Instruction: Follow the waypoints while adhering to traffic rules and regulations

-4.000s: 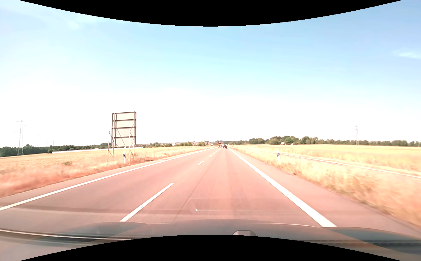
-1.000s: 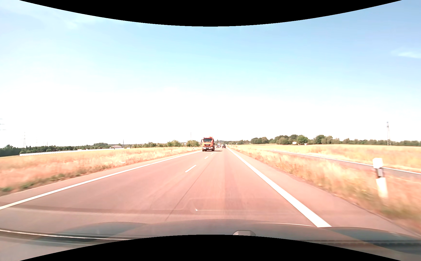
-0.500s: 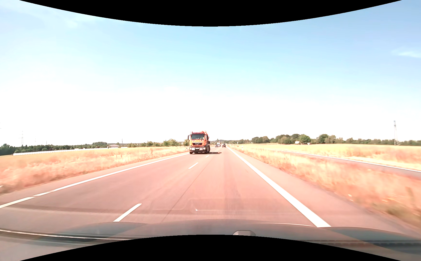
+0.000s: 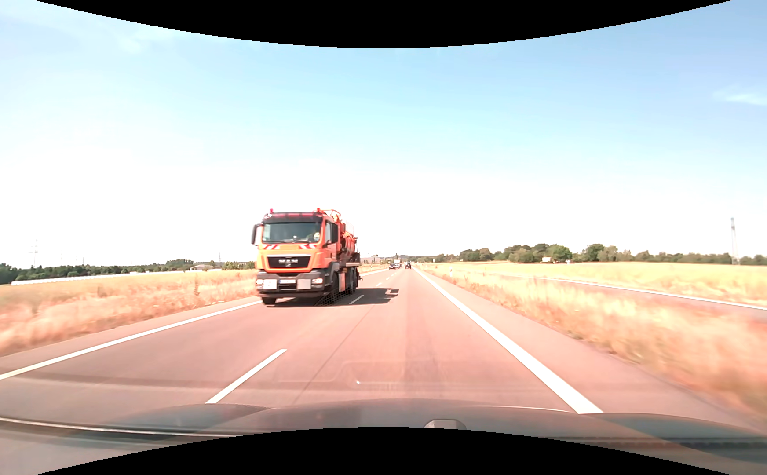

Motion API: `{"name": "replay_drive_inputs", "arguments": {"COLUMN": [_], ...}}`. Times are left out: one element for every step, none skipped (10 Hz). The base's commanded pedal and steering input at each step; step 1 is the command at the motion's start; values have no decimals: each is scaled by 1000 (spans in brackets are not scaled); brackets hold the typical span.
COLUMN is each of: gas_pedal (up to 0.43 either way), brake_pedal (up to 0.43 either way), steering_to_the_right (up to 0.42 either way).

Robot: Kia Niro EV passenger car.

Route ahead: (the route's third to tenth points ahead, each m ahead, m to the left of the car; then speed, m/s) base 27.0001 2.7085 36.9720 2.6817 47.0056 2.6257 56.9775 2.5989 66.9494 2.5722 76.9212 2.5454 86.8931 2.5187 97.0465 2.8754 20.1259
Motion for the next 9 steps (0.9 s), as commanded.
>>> {"name": "replay_drive_inputs", "arguments": {"gas_pedal": [0, 0, 0, 8, 8, 8, 20, 20, 20], "brake_pedal": [0, 0, 0, 0, 0, 0, 0, 0, 0], "steering_to_the_right": [-5, -5, -5, -5, -5, -5, -5, -5, -4]}}
